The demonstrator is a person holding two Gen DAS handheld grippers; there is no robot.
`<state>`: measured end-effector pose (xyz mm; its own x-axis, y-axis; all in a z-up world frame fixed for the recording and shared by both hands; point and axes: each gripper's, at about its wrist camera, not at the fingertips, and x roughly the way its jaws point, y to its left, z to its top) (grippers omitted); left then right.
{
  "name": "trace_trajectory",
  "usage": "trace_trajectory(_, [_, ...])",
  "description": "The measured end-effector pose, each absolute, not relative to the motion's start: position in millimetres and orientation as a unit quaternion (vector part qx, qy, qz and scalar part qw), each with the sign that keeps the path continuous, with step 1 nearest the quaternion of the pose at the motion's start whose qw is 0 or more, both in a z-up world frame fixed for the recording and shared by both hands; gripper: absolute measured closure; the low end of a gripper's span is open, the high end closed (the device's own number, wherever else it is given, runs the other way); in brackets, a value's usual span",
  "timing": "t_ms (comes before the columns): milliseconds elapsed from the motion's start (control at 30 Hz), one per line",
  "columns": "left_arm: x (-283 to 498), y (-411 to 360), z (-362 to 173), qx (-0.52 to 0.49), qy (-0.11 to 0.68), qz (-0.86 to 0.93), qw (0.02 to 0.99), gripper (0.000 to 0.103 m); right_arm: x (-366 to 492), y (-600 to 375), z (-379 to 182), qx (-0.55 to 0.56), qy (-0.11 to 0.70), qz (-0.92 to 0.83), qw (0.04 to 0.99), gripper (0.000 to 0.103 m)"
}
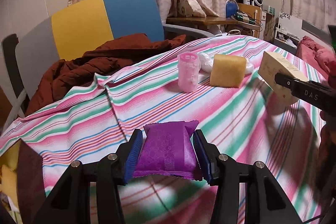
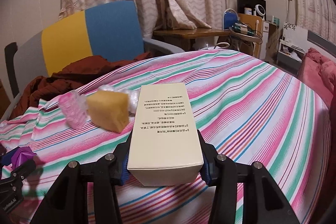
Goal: Organize objects
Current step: 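Carry the purple packet and cream box into the gold tray and release both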
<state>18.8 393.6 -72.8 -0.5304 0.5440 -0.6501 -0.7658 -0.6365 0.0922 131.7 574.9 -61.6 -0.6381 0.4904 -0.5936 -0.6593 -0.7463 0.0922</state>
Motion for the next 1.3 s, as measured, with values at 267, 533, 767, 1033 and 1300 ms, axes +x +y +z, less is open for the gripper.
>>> trace_trajectory(267, [22.1,371.5,-73.3,-0.306,0.170,0.859,0.374,0.052,130.5,533.3,-54.5,-0.294,0.142,0.906,0.268,0.052])
trace_trajectory(533, [33.6,335.4,-65.7,-0.315,0.134,0.862,0.374,0.052,122.0,489.2,-54.7,-0.314,0.158,0.913,0.207,0.052])
trace_trajectory(767, [54.1,304.7,-59.5,-0.320,0.110,0.863,0.376,0.052,116.8,449.7,-52.5,-0.326,0.154,0.918,0.167,0.052])
trace_trajectory(1033, [76.8,260.4,-43.7,-0.300,0.102,0.872,0.374,0.052,115.9,417.2,-43.8,-0.335,0.165,0.920,0.123,0.052])
trace_trajectory(1300, [73.7,202.6,-28.6,-0.294,0.073,0.893,0.333,0.052,104.7,370.0,-30.6,-0.337,0.161,0.926,0.057,0.052])
